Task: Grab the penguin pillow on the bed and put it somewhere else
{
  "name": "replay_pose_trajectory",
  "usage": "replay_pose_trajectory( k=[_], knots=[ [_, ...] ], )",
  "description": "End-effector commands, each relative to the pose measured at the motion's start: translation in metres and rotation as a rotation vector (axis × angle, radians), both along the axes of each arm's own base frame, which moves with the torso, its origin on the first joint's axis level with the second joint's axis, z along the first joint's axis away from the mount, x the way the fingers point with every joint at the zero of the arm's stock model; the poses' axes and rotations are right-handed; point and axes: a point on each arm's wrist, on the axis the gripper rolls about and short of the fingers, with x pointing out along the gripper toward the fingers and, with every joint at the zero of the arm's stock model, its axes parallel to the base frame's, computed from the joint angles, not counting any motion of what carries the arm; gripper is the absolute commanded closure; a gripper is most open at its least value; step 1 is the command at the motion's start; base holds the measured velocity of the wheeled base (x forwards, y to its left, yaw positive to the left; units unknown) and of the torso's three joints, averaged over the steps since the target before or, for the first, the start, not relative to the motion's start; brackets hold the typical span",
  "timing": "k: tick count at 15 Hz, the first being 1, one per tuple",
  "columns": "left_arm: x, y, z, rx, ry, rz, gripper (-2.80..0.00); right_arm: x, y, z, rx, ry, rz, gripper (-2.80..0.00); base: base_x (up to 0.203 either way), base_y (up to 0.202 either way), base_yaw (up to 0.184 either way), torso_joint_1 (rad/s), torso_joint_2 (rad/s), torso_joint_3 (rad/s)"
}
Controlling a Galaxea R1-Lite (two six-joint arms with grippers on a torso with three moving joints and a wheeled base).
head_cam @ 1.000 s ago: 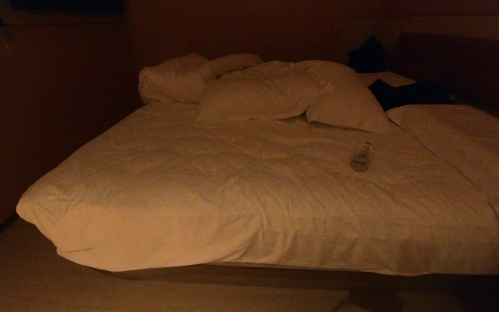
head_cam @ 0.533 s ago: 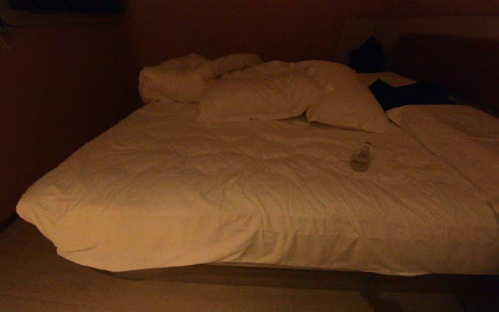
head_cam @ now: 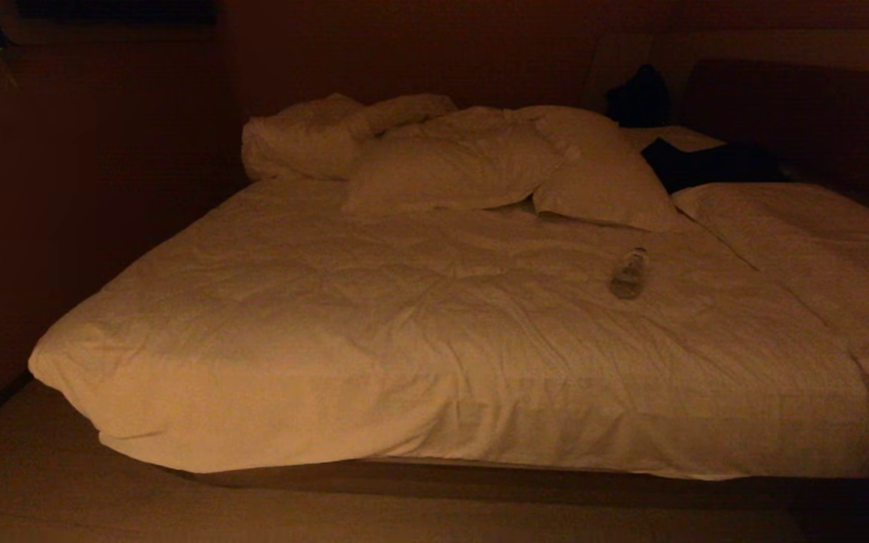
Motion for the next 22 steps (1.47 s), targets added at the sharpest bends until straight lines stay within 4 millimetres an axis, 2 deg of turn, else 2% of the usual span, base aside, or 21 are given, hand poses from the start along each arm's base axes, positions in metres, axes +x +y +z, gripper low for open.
replay_pose_trajectory(
  k=[1, 3, 5, 8, 11, 15, 19, 22],
  knots=[
    [0.000, 0.000, 0.000, -0.001, 0.000, 0.001, 0.00, -0.013, 0.002, 0.036, -0.036, -0.495, -0.033, 0.00, 0.000, 0.000, 0.000, 0.000, 0.00, 0.000],
    [0.000, 0.000, 0.000, -0.001, 0.000, 0.001, 0.00, -0.013, 0.002, 0.022, -0.029, -0.460, -0.030, 0.00, 0.000, 0.000, 0.000, 0.000, 0.00, 0.000],
    [0.000, 0.000, 0.000, -0.001, 0.000, 0.001, 0.00, -0.017, 0.002, 0.017, -0.021, -0.464, -0.006, 0.00, 0.000, 0.000, 0.000, 0.000, 0.00, 0.000],
    [0.000, 0.000, 0.000, -0.001, -0.001, 0.001, 0.00, -0.036, 0.000, 0.014, -0.001, -0.527, 0.104, 0.00, 0.000, 0.000, 0.000, 0.000, 0.00, 0.000],
    [0.000, 0.000, 0.000, -0.001, 0.000, 0.000, 0.00, -0.055, -0.006, -0.001, 0.024, -0.518, 0.200, 0.00, 0.000, 0.000, 0.000, 0.000, 0.00, 0.000],
    [0.000, 0.000, 0.000, -0.001, -0.001, 0.001, 0.00, -0.058, -0.006, -0.020, -0.050, -0.520, 0.155, 0.00, 0.000, 0.000, 0.000, 0.000, 0.00, 0.000],
    [0.000, 0.000, 0.000, -0.001, 0.000, 0.001, 0.00, -0.071, -0.005, -0.024, -0.073, -0.673, 0.124, 0.00, 0.000, 0.000, 0.000, 0.000, 0.00, 0.000],
    [0.000, 0.000, 0.000, -0.001, 0.000, 0.001, 0.00, -0.086, -0.005, -0.037, -0.162, -0.750, 0.119, 0.00, 0.000, 0.000, 0.000, 0.000, 0.00, 0.000]
  ],
)
